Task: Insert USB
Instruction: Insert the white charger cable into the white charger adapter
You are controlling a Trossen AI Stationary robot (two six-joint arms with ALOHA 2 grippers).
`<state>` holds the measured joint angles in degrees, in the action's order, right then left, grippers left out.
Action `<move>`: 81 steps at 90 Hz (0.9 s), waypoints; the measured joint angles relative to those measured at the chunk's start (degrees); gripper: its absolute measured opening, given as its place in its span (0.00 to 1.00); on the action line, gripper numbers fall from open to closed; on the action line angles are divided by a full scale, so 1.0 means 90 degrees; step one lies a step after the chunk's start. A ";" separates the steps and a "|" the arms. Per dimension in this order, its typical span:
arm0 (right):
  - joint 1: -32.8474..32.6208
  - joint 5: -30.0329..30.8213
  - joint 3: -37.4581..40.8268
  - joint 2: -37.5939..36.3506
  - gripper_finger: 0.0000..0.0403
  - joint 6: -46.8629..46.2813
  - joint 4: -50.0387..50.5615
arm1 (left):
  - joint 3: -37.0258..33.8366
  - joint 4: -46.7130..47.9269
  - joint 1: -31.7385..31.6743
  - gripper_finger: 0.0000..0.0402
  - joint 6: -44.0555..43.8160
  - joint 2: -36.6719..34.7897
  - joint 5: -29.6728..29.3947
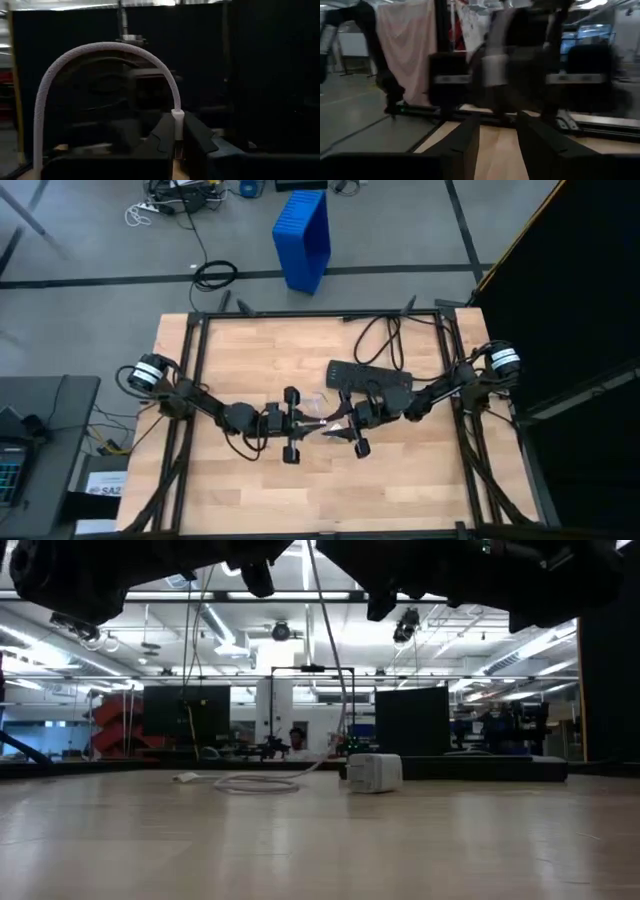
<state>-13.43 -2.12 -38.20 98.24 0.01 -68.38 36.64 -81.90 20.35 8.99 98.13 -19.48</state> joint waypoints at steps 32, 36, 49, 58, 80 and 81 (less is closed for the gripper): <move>0.0007 -0.0012 0.0000 0.0000 0.25 0.0006 -0.0198 | 0.0000 0.0329 -0.0014 0.00 -0.0070 0.0002 0.0079; 0.0005 0.0023 0.0000 0.0000 0.24 0.0007 -0.0216 | 0.0000 0.0402 -0.0014 0.00 -0.0103 0.0002 0.0073; -0.0008 0.0096 0.0000 0.0000 0.24 0.0015 -0.0238 | 0.0000 0.0449 -0.0016 0.00 -0.0189 0.0002 -0.0016; -0.0001 0.0100 0.0000 0.0000 0.20 0.0022 -0.0182 | 0.0000 0.0443 -0.0016 0.00 -0.0194 0.0002 -0.0014; 0.0005 0.0072 0.0000 -0.0002 0.09 0.0019 -0.0145 | -0.0002 0.0378 -0.0012 0.00 -0.0193 0.0002 -0.0017; 0.0004 0.0072 0.0000 -0.0002 0.09 0.0020 -0.0136 | -0.0002 0.0377 -0.0014 0.00 -0.0192 0.0002 -0.0013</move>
<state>-13.39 -1.48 -38.20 98.21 0.19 -69.60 36.62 -78.51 20.23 7.26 98.15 -19.59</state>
